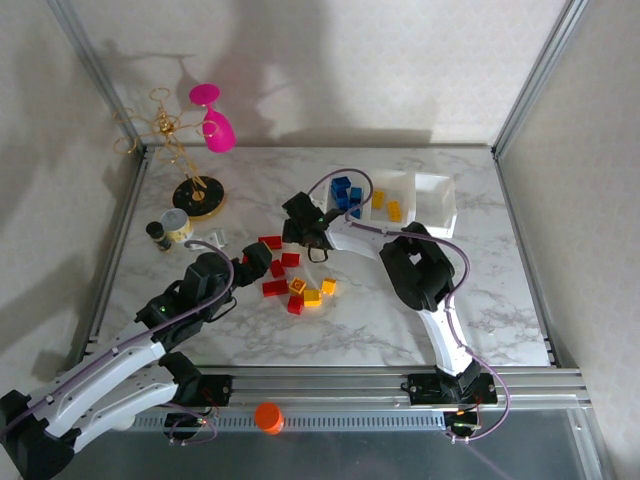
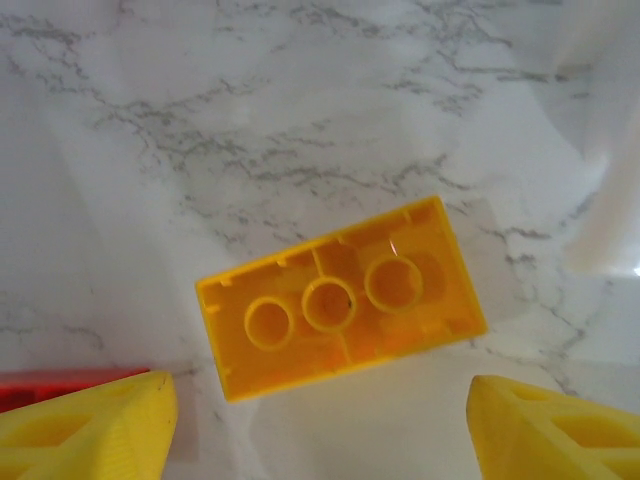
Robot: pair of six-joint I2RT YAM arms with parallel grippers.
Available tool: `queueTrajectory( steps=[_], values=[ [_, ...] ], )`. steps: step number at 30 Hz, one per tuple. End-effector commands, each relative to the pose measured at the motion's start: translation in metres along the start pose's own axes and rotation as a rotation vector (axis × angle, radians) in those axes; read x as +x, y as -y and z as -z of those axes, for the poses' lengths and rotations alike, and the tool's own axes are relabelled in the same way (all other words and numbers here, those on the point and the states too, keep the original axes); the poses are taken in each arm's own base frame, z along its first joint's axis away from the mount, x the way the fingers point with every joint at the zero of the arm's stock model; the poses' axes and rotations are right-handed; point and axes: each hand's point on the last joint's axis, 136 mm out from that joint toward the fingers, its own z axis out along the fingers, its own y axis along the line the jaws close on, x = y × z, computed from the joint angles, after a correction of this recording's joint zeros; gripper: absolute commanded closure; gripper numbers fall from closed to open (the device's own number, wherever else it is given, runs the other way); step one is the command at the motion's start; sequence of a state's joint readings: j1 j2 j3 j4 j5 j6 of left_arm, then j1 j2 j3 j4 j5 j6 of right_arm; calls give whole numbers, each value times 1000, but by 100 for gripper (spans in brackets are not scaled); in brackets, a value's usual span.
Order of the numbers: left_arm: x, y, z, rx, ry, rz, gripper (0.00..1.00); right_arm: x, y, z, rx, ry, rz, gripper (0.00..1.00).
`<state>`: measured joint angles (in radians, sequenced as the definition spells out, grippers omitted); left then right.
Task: Sort the legos into containers by color
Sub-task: Pick up the lego from the center of the table.
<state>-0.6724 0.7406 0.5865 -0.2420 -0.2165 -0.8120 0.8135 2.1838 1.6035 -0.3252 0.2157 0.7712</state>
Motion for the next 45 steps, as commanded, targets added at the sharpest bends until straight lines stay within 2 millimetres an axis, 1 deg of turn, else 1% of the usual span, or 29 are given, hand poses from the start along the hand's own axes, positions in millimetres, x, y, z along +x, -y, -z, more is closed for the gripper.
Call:
queueTrajectory(
  steps=[1,8,11,14,17,22,24,28,31,34,37,40,43,44,45],
  values=[
    [-3,-11,1,-41,23,-14,0,-9,-4,-6,26,36,-18,23],
    [-4,-10,-3,-44,22,-12,0,-17,-6,-21,68,56,24,20],
    [-5,-10,-4,-46,24,-10,0,-20,-10,-29,69,57,55,22],
    [-5,-10,-4,-47,25,-12,0,-19,-8,-32,93,54,78,28],
    [-4,-11,-5,-51,22,-13,0,-18,-3,-31,122,59,101,35],
    [-5,-9,-6,-47,23,-8,0,-17,3,-28,146,65,127,50],
    [-5,-9,-7,-46,23,-4,0,-15,1,-27,144,63,139,55],
    [-4,-7,-8,-46,15,-5,0,-13,-10,-21,111,61,169,65],
    [-5,-6,-8,-39,13,-2,0,-13,-18,-11,92,64,191,70],
    [-6,-4,-7,-36,14,2,0,-14,-26,3,56,67,210,72],
    [-6,-1,-6,-23,10,9,0,-20,-28,27,19,88,211,72],
    [-7,5,-6,-2,3,18,0,-23,-22,55,1,115,213,72],
    [-8,11,-5,24,0,22,0,-31,-7,83,6,151,205,72],
    [-7,14,-6,36,-3,20,0,-32,1,91,12,160,199,72],
    [-6,16,-7,48,-8,18,0,-37,6,102,8,177,188,71]
  ],
)
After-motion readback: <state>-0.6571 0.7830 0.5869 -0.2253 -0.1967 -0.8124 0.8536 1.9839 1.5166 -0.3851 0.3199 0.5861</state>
